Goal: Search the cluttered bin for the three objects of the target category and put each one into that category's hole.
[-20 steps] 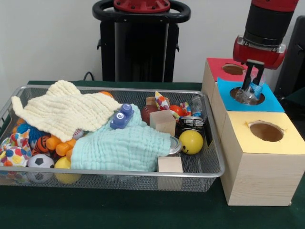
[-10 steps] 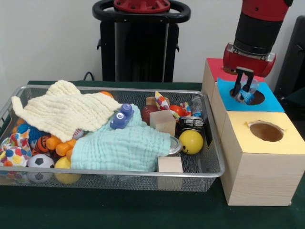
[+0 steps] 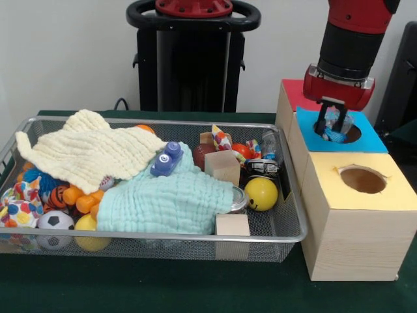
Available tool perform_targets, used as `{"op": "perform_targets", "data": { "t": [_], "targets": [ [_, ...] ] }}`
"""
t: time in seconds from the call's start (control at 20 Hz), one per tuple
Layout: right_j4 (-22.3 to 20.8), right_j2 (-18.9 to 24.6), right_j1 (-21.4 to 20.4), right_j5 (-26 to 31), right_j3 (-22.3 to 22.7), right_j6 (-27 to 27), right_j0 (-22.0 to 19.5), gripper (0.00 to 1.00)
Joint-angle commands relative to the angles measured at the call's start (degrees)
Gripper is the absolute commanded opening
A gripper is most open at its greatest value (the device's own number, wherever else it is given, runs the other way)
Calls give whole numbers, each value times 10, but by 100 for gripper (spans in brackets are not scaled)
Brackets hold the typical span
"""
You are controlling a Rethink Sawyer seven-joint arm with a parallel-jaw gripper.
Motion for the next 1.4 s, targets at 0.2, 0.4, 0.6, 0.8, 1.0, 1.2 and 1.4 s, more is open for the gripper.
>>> {"op": "perform_targets", "data": {
  "t": [0.2, 0.4, 0.6, 0.8, 1.0, 1.2, 1.4],
  "targets": [
    [-13, 11, 59, -16, 17, 84, -1, 100],
    [-9, 14, 56, -19, 23, 82, -4, 100],
    [-5, 17, 53, -19, 29, 83, -5, 100],
    [-7, 26, 46, -3, 29, 64, -20, 100],
    [-11, 9, 9, 46, 34, 61, -11, 100],
    [-13, -2, -30, 108, 37, 54, -7, 100],
    [-18, -6, -45, 137, 33, 49, -11, 100]
  ]
}}
